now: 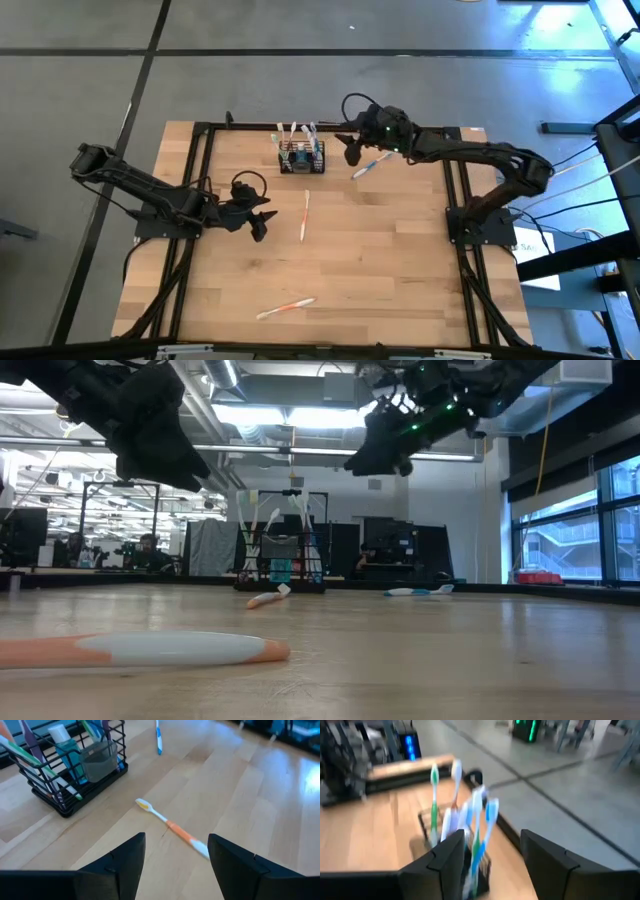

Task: Pick & Place toothbrushing station
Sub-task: Put the top orange toothbrush into the black wire organizer

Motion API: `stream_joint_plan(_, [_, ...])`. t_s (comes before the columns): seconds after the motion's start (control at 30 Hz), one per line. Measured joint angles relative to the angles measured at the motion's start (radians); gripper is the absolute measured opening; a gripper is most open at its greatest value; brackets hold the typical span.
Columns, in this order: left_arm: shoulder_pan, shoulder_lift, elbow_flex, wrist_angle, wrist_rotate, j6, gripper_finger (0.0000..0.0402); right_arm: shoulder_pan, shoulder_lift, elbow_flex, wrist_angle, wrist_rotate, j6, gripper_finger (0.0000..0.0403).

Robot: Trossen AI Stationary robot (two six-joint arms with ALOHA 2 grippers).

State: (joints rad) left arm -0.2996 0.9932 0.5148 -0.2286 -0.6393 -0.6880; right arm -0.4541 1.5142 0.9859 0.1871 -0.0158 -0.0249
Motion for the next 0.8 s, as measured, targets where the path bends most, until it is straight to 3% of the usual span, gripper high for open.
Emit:
stream_joint_plan(0.23, [0.0, 0.056, 0.0, 0.097, -0.017, -0.027, 0.0212, 0.027, -0.073, 0.0, -0.298, 0.03, 0.014, 0.0197])
stream_joint_plan(0.5, [0.011, 0.151, 0.0, 0.274, -0.01, -0.025, 0.0212, 0.121, -0.079, 0.0, -0.527, 0.255, 0.017, 0.0197])
stream_joint_plan(0.8, [0.102, 0.27, 0.0, 0.352, 0.116, -0.059, 0.0212, 0.211, -0.079, 0.0, -0.74, 0.402, 0.075, 0.0197])
